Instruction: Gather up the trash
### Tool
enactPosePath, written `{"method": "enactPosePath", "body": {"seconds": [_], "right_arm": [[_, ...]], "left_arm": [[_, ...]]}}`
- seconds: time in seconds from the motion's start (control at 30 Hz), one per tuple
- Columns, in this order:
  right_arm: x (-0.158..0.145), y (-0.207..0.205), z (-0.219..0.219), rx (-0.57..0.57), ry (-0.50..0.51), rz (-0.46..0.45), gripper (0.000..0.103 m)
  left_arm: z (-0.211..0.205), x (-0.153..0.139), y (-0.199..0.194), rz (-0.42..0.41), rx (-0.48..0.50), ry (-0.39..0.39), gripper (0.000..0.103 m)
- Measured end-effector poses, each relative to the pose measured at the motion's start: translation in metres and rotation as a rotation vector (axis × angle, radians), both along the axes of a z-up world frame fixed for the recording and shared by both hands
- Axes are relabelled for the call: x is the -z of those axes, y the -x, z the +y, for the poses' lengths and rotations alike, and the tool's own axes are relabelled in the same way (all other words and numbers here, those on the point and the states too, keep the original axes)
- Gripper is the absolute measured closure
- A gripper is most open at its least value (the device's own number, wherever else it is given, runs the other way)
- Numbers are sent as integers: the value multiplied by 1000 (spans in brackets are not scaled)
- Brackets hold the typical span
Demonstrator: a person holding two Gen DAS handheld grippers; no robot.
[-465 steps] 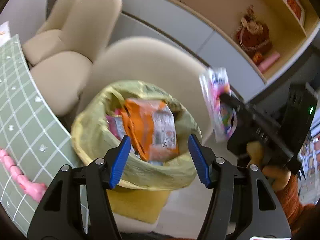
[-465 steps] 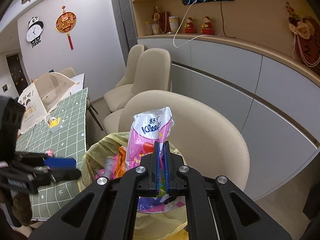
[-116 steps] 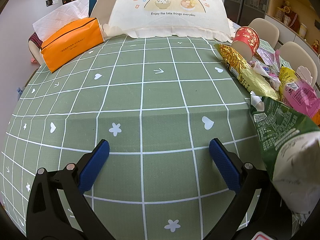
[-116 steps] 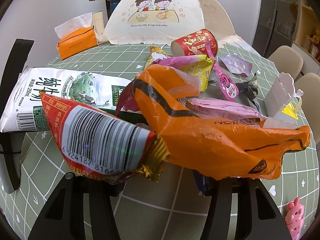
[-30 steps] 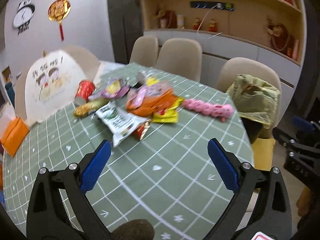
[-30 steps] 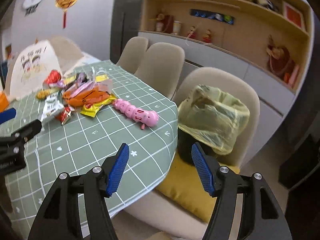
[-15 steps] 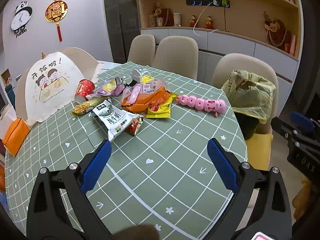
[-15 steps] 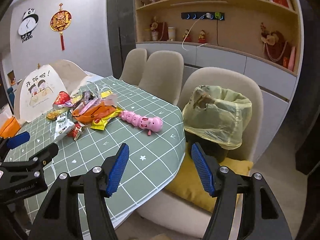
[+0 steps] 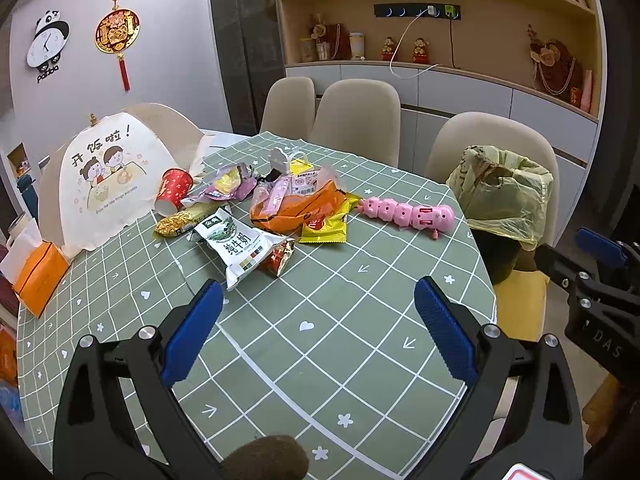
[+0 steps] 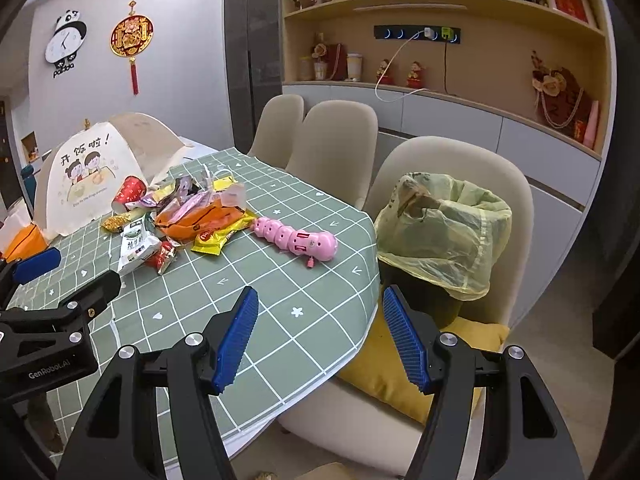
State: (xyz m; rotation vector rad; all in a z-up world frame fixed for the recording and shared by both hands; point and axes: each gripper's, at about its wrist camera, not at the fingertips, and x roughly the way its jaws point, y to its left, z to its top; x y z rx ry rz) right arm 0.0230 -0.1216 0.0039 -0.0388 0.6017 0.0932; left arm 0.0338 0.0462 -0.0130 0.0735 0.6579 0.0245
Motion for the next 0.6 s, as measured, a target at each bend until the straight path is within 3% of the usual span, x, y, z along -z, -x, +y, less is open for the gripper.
{"method": "enactPosePath", "body": {"seconds": [0.6], "right_arm": [[-4, 7, 1, -13, -19, -6, 41]], "left_arm": [[7, -9, 11, -46, -15, -2, 11]]}}
